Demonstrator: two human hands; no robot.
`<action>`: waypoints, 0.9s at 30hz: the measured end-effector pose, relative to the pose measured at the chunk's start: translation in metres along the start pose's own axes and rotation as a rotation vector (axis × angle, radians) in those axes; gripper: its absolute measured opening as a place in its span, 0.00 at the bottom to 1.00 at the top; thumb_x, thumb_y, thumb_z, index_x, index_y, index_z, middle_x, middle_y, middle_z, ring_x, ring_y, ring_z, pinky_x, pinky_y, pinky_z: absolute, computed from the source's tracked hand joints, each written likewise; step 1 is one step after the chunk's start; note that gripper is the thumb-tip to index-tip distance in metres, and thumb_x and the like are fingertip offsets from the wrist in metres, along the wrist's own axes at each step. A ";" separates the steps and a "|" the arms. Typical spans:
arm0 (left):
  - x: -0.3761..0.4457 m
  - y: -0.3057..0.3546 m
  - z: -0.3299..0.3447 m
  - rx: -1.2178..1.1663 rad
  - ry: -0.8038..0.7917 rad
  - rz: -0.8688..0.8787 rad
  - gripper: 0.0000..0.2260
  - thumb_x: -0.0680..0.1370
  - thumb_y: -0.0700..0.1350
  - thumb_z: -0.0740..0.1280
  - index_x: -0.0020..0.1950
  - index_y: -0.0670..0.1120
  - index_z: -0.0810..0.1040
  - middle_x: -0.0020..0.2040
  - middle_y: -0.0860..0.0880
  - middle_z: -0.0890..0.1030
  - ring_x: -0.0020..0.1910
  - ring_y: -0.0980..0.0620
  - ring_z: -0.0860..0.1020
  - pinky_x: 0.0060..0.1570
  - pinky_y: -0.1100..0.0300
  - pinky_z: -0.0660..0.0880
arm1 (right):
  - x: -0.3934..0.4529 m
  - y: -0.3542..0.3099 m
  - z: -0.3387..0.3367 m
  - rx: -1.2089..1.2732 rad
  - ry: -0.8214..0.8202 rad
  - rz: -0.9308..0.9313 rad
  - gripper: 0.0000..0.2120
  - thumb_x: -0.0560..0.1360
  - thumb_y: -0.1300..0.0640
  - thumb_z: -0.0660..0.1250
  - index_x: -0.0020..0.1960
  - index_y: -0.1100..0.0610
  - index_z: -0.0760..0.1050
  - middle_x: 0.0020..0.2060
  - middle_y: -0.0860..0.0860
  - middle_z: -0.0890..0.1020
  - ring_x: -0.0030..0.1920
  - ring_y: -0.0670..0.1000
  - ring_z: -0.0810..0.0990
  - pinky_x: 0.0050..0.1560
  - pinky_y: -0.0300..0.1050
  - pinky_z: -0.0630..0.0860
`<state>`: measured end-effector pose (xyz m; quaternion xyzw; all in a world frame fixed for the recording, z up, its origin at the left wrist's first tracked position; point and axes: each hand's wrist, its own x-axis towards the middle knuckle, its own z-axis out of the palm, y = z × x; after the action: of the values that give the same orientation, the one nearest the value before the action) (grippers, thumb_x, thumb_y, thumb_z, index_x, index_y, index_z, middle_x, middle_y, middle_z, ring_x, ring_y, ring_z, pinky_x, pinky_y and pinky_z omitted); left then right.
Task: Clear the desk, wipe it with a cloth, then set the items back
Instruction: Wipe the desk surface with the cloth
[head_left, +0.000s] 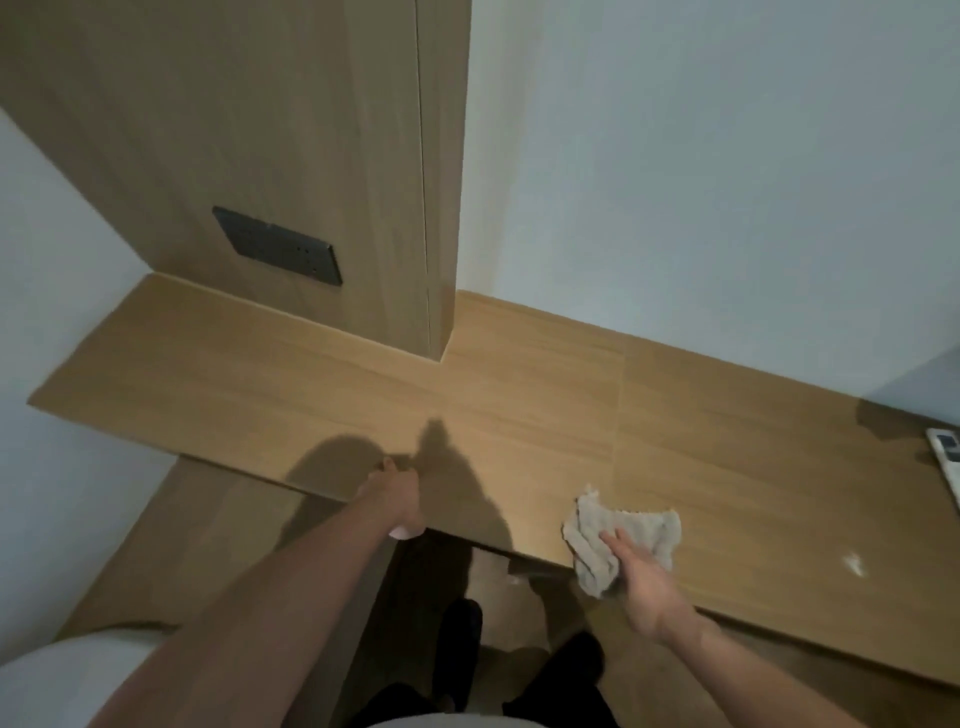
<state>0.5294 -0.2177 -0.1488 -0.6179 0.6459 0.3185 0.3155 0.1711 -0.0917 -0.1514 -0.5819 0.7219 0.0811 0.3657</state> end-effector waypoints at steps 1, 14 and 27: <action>-0.001 0.002 -0.001 -0.005 0.017 0.000 0.34 0.79 0.46 0.69 0.82 0.44 0.58 0.83 0.36 0.45 0.79 0.32 0.59 0.72 0.43 0.70 | -0.004 0.012 -0.013 0.013 0.012 0.047 0.36 0.81 0.55 0.68 0.84 0.49 0.55 0.82 0.48 0.57 0.81 0.53 0.60 0.79 0.43 0.55; 0.008 0.005 -0.004 -0.013 0.018 -0.034 0.33 0.79 0.51 0.70 0.79 0.40 0.63 0.81 0.31 0.53 0.77 0.31 0.63 0.70 0.44 0.73 | 0.076 -0.175 -0.026 0.082 0.004 -0.308 0.29 0.81 0.58 0.65 0.81 0.53 0.64 0.78 0.55 0.68 0.75 0.58 0.70 0.72 0.50 0.69; -0.006 -0.006 0.017 -0.091 0.010 0.055 0.46 0.79 0.44 0.68 0.84 0.49 0.36 0.81 0.38 0.31 0.81 0.33 0.36 0.79 0.39 0.58 | -0.002 0.030 -0.010 -0.036 0.061 0.113 0.36 0.80 0.56 0.64 0.84 0.46 0.55 0.83 0.48 0.58 0.81 0.54 0.61 0.80 0.49 0.60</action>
<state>0.5354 -0.2008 -0.1541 -0.6151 0.6491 0.3532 0.2749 0.1399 -0.0868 -0.1521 -0.5488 0.7628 0.0968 0.3280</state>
